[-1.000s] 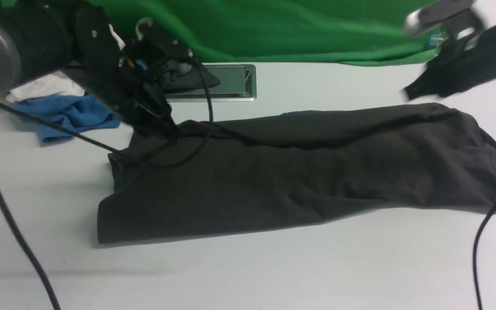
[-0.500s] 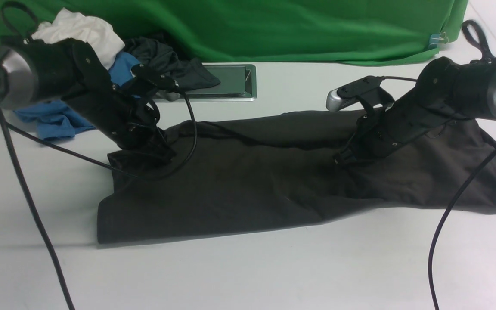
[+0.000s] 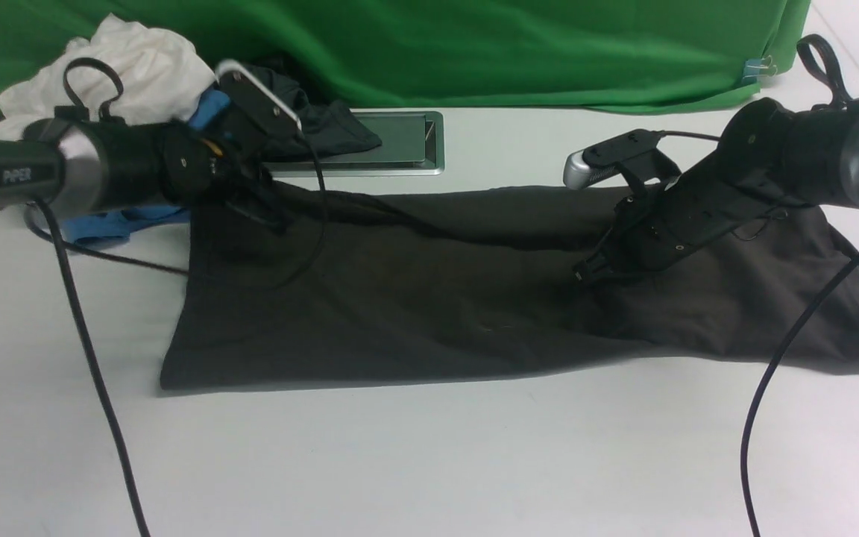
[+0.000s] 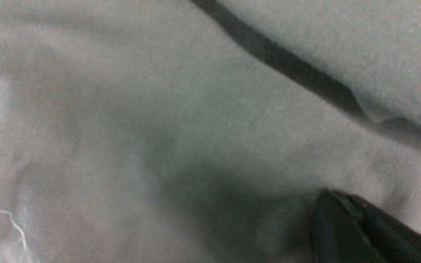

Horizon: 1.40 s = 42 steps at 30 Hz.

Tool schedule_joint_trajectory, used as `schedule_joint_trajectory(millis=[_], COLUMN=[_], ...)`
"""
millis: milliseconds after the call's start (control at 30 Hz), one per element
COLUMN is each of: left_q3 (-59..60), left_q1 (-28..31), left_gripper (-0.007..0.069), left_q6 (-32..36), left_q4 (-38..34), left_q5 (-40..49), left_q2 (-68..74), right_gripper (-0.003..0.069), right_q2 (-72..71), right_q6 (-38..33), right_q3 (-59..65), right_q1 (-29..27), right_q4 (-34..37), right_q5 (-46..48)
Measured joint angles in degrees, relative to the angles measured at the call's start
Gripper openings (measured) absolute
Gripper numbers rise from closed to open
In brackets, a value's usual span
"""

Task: Fold a long-sleeved shirt on a white desktop.
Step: 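Pull the folded dark garment lengthwise by its ends to straighten it flat on the table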

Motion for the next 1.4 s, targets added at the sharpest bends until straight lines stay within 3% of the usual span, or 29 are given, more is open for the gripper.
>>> schedule_joint_trajectory(millis=[100, 200, 267, 433, 500, 567, 667, 833, 1067, 1400], left_q3=[0.0, 0.0, 0.0, 0.0, 0.0, 0.0, 1.6, 5.1, 9.6, 9.8], left_q1=[0.1, 0.5, 0.6, -1.7, -2.6, -5.4, -9.2, -11.4, -11.4, -11.4], left_gripper=[0.0048, 0.0049, 0.0049, 0.0050, 0.0050, 0.0050, 0.0050, 0.0050, 0.0050, 0.0050], left_q6=[0.0, 0.0, -0.6, -9.0, -9.6, -9.4, -9.3, -11.0, -12.3, -12.4], left_q4=[0.6, 0.2, -0.6, -5.1, -6.8, -11.5, -14.5, -16.2, -17.7, -18.0], left_q5=[-14.1, -15.7, -11.3, 11.0, 15.6, 26.6, 31.9, 33.8, 29.3, 28.3], left_q2=[0.0, -0.3, -1.2, -5.9, -7.0, -8.1, -8.2, -8.2, -8.6, -8.6], right_gripper=[0.0029, 0.0029, 0.0029, 0.0029, 0.0028, 0.0026, 0.0027, 0.0027, 0.0027, 0.0027], right_q2=[0.0, 0.0, -0.3, -2.7, -3.4, -3.5, -0.2, 5.7, 9.1, 12.4], right_q6=[0.1, 0.2, 0.3, 2.9, 3.1, 3.1, 3.3, 5.6, 7.6, 11.8], right_q3=[-0.1, -0.1, -0.1, -0.7, -2.0, -7.5, -15.3, -21.3, -22.8, -23.1], right_q1=[0.0, 0.0, 0.0, 0.4, 1.1, 3.4, 6.2, 6.5, 5.8, 5.1], right_q4=[0.1, 0.1, 0.1, -0.2, 0.1, 0.2, 0.4, -0.8, -3.5, -7.7], right_q5=[0.0, 0.0, 0.0, 2.1, 2.8, 5.4, 8.7, 12.6, 15.4, 0.0])
